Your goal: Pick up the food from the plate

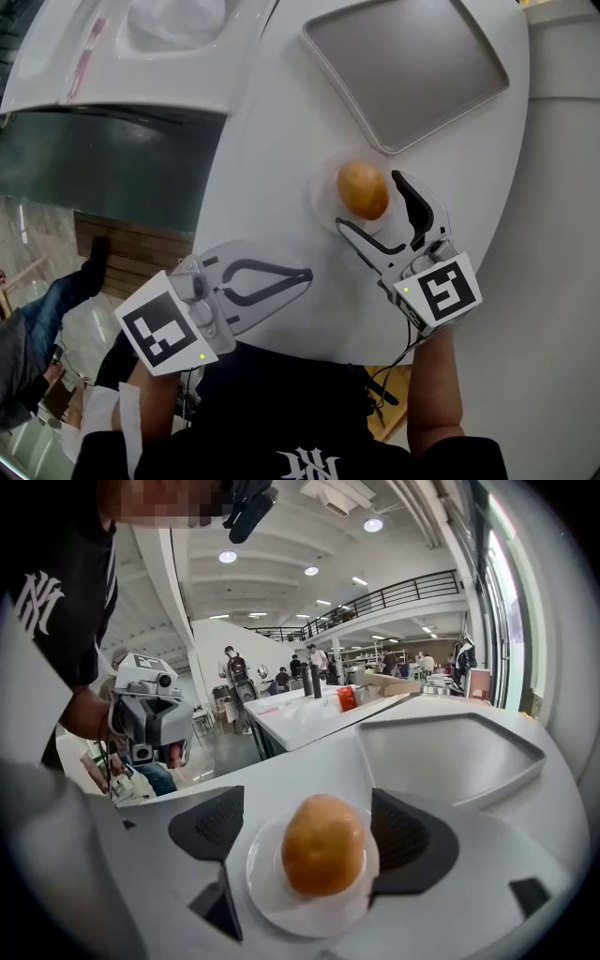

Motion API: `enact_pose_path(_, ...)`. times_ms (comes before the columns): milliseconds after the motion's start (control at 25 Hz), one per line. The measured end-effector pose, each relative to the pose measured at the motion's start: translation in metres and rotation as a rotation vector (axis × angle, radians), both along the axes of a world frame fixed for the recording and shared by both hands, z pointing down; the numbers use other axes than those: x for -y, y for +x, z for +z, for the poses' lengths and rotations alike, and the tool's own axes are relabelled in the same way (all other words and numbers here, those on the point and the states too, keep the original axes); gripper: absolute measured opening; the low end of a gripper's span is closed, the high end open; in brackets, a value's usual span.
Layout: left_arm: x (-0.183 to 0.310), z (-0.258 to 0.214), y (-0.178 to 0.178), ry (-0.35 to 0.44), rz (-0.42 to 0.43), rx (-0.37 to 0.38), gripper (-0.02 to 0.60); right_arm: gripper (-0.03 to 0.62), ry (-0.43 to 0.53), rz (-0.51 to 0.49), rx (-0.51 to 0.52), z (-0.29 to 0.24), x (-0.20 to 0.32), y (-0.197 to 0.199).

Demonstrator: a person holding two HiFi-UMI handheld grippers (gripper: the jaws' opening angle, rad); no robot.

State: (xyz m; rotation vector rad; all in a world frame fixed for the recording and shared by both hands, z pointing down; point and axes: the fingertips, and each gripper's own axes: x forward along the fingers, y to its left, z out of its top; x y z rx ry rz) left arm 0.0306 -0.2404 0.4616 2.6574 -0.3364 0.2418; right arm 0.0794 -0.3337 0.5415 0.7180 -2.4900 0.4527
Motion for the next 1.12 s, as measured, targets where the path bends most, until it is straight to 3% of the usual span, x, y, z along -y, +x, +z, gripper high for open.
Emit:
enact_pose_path(400, 0.001, 0.027, -0.003, -0.026, -0.027, 0.000, 0.006, 0.377, 0.000, -0.009, -0.090, 0.041, 0.010, -0.002)
enact_pose_path(800, -0.002, 0.004, -0.008, -0.071, -0.039, -0.026, 0.006, 0.377, -0.009, -0.023, -0.164, 0.022, 0.008, 0.001)
enact_pose_path(1120, 0.000, 0.028, -0.012, -0.044, -0.059, 0.004, 0.005, 0.364, 0.030, -0.015, -0.184, 0.052, 0.016, 0.005)
